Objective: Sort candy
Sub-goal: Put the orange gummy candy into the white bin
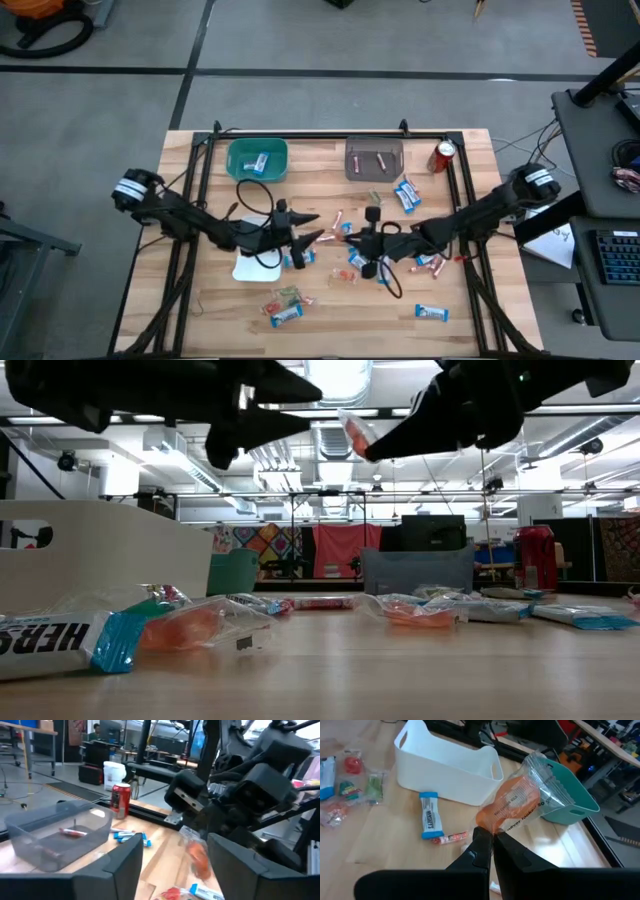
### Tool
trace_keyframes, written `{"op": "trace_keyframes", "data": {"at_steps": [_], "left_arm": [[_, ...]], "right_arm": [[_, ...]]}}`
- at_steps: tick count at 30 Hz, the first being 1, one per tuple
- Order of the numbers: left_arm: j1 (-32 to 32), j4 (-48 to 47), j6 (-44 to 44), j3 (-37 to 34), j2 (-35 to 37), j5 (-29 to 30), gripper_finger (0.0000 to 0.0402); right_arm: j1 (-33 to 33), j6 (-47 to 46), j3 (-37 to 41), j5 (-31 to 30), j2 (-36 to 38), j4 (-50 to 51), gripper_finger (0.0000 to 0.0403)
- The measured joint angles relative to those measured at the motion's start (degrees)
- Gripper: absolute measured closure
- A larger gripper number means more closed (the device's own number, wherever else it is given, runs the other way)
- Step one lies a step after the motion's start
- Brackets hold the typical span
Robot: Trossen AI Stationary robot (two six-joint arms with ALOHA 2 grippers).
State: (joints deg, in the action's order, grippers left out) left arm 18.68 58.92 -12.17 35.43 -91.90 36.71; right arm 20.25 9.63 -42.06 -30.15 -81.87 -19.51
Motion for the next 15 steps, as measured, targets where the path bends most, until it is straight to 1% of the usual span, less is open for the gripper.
{"op": "trace_keyframes", "data": {"at_steps": [4, 9, 12, 15], "left_arm": [[-0.4, 0.6, -0.2, 2.9, -3.9, -0.2, 0.0178], [-0.5, 1.1, 0.6, 6.5, -7.5, -0.8, 0.0176], [-0.6, 0.4, 0.6, 7.9, -8.9, -1.1, 0.0181], [-0.9, 0.0, 0.0, 8.5, -9.7, -1.1, 0.0197]], "right_arm": [[0.0, 0.0, -0.5, -0.1, -1.3, 0.0, 0.0394], [0.0, -0.9, -0.7, -0.1, -1.5, 0.0, 0.0394], [0.0, -1.0, -0.7, 0.0, -1.5, 0.0, 0.0394], [0.0, -1.0, -0.7, 0.0, -1.4, 0.0, 0.0394]]}}
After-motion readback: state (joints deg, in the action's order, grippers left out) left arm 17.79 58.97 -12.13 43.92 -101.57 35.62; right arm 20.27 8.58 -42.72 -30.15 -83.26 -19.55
